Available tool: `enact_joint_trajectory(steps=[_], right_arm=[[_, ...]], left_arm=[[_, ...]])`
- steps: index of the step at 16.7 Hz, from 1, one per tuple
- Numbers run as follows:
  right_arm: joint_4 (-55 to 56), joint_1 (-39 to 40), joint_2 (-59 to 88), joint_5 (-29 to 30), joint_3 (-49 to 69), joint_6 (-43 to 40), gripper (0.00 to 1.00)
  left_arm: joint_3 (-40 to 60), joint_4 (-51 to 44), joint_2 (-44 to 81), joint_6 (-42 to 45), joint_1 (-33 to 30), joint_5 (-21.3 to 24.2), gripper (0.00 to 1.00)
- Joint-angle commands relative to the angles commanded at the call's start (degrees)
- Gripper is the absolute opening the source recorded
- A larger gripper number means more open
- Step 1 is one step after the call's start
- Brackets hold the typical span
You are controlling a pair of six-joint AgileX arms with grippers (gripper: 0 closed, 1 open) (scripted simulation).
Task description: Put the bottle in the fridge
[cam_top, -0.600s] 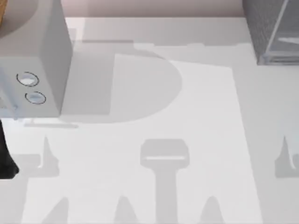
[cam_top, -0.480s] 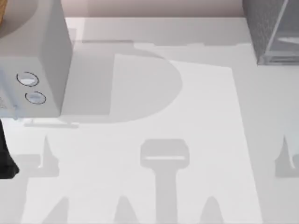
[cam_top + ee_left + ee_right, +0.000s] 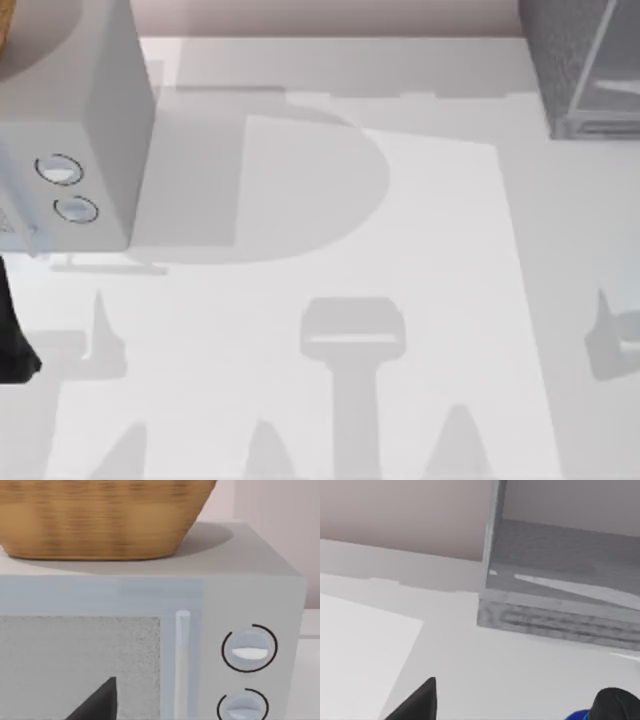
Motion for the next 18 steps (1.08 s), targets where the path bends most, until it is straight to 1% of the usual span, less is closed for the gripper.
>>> enact_joint_trajectory(steps=[2, 5, 14, 18], right_arm=[[2.3, -3.4, 8.8, -6.0, 2.3, -3.9, 1.00], [6.4, -9.1, 24.0, -16.5, 6.2, -10.7, 1.00], [19.9, -27.7, 74.1, -52.6, 19.6, -33.6, 1.00], [24.9, -34.5, 91.7, -66.5, 24.5, -41.9, 1.00]], left_arm=[[0.0, 0.0, 0.0, 0.0, 0.0, 0.0, 1.00], [0.0, 0.0, 0.0, 0.0, 0.0, 0.0, 1.00], [0.0, 0.0, 0.0, 0.0, 0.0, 0.0, 1.00], [0.0, 0.0, 0.0, 0.0, 0.0, 0.0, 1.00]])
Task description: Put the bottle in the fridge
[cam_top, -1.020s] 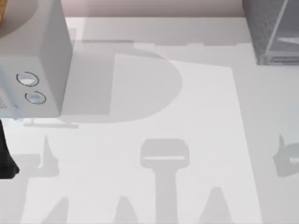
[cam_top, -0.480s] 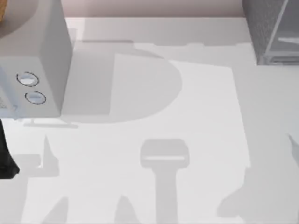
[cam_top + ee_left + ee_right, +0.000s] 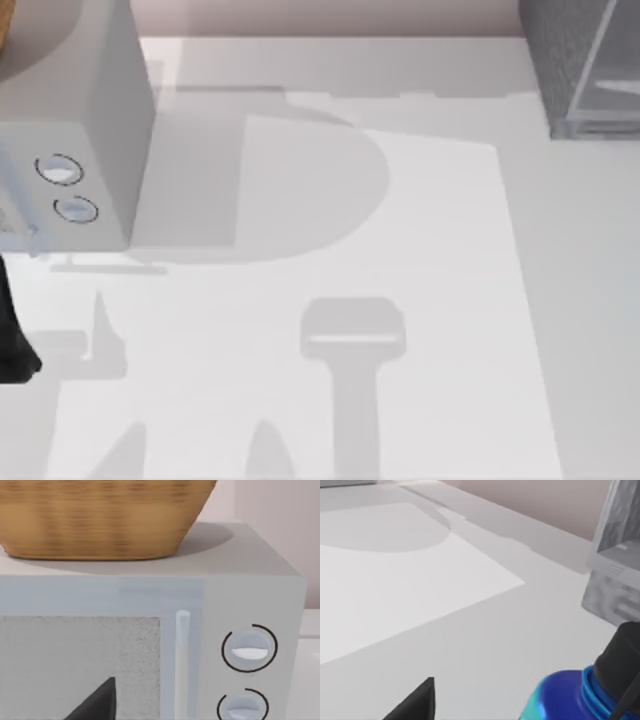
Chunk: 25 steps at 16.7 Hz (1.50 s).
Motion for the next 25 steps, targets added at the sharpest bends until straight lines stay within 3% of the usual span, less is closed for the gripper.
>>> enact_joint_trajectory(steps=[5, 14, 19, 25], right_arm=[[3.4, -4.8, 11.8, -10.3, 3.3, -5.7, 1.00], [5.5, -2.3, 7.1, -10.6, -2.1, -4.7, 1.00], [16.9, -5.5, 10.4, -11.1, -1.4, 4.5, 1.00], [39.5, -5.3, 16.8, -10.8, 0.2, 22.2, 1.00]], left_arm=[[0.0, 0.0, 0.0, 0.0, 0.0, 0.0, 1.00], [0.0, 0.0, 0.0, 0.0, 0.0, 0.0, 1.00], [0.0, 0.0, 0.0, 0.0, 0.0, 0.0, 1.00], [0.0, 0.0, 0.0, 0.0, 0.0, 0.0, 1.00]])
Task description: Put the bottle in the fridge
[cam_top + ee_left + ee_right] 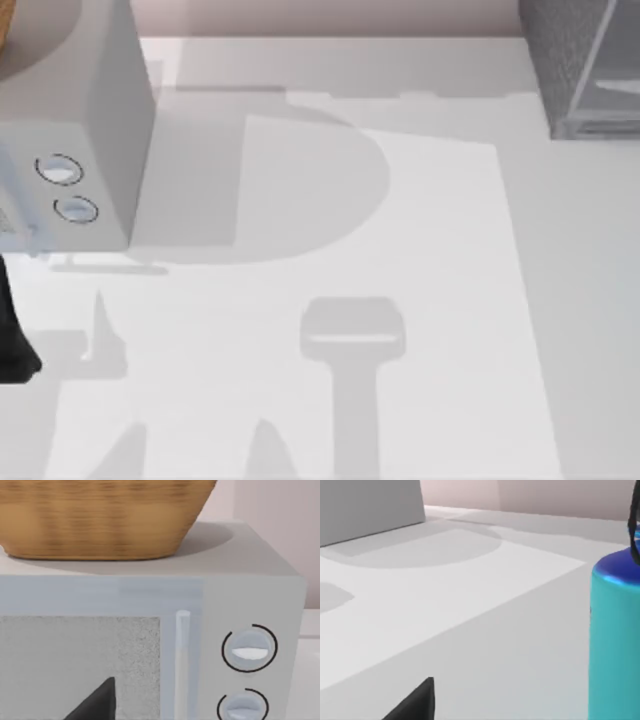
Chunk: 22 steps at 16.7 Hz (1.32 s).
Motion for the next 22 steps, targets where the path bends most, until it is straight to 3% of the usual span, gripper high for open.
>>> enact_joint_trajectory(steps=[10, 19, 22], right_arm=[[35.3, 9.4, 10.7, 9.7, 1.5, 26.1, 1.00], [41.6, 12.7, 12.9, 13.0, 1.4, 30.1, 1.00], [41.6, 12.7, 12.9, 13.0, 1.4, 30.1, 0.78]], left_arm=[[0.0, 0.0, 0.0, 0.0, 0.0, 0.0, 1.00], [0.0, 0.0, 0.0, 0.0, 0.0, 0.0, 1.00], [0.0, 0.0, 0.0, 0.0, 0.0, 0.0, 1.00]])
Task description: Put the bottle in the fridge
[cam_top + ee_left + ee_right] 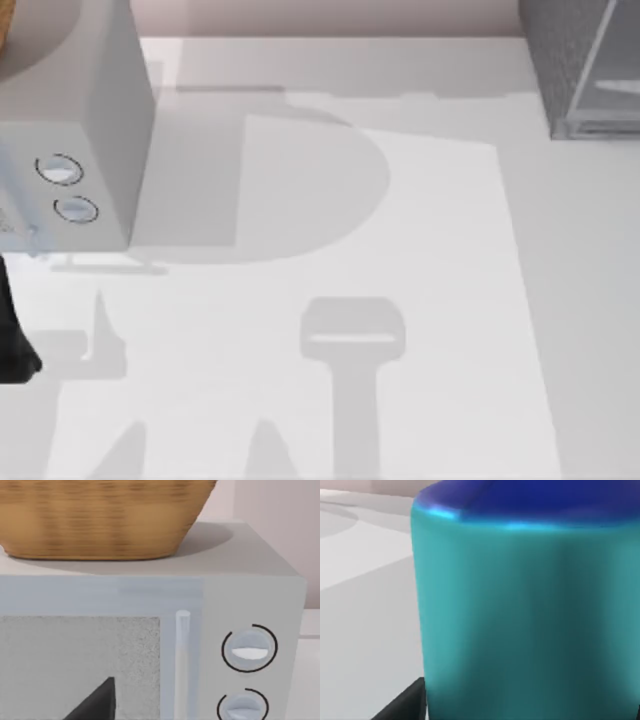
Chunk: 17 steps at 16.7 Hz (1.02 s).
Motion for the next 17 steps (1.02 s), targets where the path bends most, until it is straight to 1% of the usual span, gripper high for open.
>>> enact_joint_trajectory(steps=[10, 11, 17], right_arm=[[0.0, 0.0, 0.0, 0.0, 0.0, 0.0, 0.03], [0.0, 0.0, 0.0, 0.0, 0.0, 0.0, 0.01], [0.0, 0.0, 0.0, 0.0, 0.0, 0.0, 0.01]], left_arm=[[0.0, 0.0, 0.0, 0.0, 0.0, 0.0, 1.00], [0.0, 0.0, 0.0, 0.0, 0.0, 0.0, 1.00], [0.0, 0.0, 0.0, 0.0, 0.0, 0.0, 1.00]])
